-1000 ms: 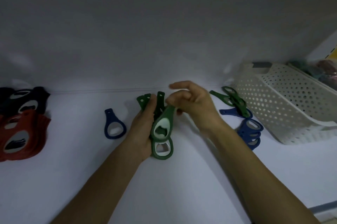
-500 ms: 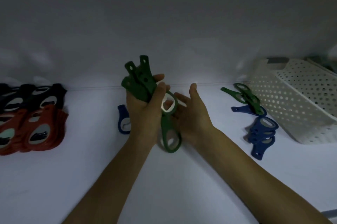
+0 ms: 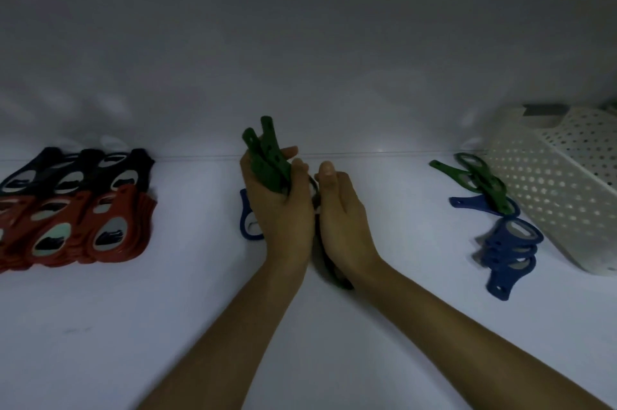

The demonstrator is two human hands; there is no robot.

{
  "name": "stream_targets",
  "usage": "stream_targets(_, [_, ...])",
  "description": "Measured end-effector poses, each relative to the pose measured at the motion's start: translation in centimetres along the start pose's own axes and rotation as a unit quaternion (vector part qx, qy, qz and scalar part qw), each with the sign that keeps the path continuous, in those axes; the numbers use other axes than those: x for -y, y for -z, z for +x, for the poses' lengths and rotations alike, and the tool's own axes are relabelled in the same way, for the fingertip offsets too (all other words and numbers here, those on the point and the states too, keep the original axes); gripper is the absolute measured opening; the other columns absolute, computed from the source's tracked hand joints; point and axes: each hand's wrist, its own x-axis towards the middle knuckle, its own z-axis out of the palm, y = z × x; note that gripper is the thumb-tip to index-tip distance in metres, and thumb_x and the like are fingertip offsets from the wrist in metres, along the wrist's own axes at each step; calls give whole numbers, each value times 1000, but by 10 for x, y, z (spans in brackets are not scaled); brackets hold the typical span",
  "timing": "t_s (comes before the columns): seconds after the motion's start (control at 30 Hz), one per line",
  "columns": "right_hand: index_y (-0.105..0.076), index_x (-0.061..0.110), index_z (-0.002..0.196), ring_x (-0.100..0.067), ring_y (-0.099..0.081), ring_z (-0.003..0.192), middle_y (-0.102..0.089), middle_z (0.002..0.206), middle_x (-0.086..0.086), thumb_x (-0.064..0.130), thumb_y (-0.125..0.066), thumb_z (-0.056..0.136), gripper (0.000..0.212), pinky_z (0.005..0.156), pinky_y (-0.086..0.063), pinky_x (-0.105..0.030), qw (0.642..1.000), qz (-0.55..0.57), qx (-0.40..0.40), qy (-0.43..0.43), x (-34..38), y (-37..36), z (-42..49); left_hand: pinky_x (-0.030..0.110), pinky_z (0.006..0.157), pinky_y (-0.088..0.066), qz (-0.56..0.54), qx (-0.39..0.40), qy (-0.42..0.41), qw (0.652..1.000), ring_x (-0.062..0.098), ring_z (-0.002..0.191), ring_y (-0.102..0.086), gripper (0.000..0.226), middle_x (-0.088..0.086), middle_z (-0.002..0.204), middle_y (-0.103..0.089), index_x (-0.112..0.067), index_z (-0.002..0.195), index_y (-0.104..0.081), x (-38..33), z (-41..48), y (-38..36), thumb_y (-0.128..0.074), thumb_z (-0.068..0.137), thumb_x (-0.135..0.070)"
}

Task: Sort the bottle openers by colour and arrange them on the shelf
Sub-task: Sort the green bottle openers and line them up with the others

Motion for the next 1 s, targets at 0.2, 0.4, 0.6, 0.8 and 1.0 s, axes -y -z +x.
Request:
stream_targets(0.2, [-60, 15, 89, -4, -38, 40, -43, 47, 9, 38, -35, 102, 37, 38, -31, -17, 984, 127, -121, -7, 17, 27, 21, 10, 61, -49, -44, 70, 94, 992, 2, 72, -64, 36, -15, 84, -69, -22, 117, -51, -1, 2, 4, -59, 88, -2])
stream_targets(0.4, [-52, 15, 67, -7, -35, 39, -37, 41, 8, 30, -45, 99, 36, 40, -34, -19, 942, 262, -209, -15, 21, 48, 35, 19, 76, -53, 37, 340, 82, 936, -4, 87, -63, 21, -25, 92, -64, -45, 110, -44, 11, -38, -18, -51, 91, -41])
stream_targets(0.6, [-65, 18, 72, -9, -61, 71, -64, 66, 6, 33, -42, 99, 38, 83, -49, -26, 952, 259, -156, -36, 13, 41, 41, 14, 77, -51, -7, 384, 125, 915, -9, 92, -60, 53, -26, 97, -62, -41, 120, -39, 12, -28, -9, -61, 73, -54])
stream_targets(0.8, [-60, 15, 114, -20, -59, 112, -69, 111, -4, 62, -36, 92, 58, 105, -41, -39, 947, 302, -55, -93, 20, 55, 42, 13, 80, -50, 14, 331, 122, 935, -2, 95, -61, 48, -8, 109, -62, -21, 127, -47, 13, -27, -7, -65, 85, -5])
stream_targets(1.0, [-49, 32, 129, -15, -38, 136, -46, 145, 3, 92, -61, 27, 119, 117, -25, -36, 991, 69, 114, -20, 35, 60, 24, 24, 79, -54, 24, 296, 48, 954, 5, 89, -64, 39, -17, 91, -66, -31, 101, -54, 13, -36, -4, -73, 78, -6])
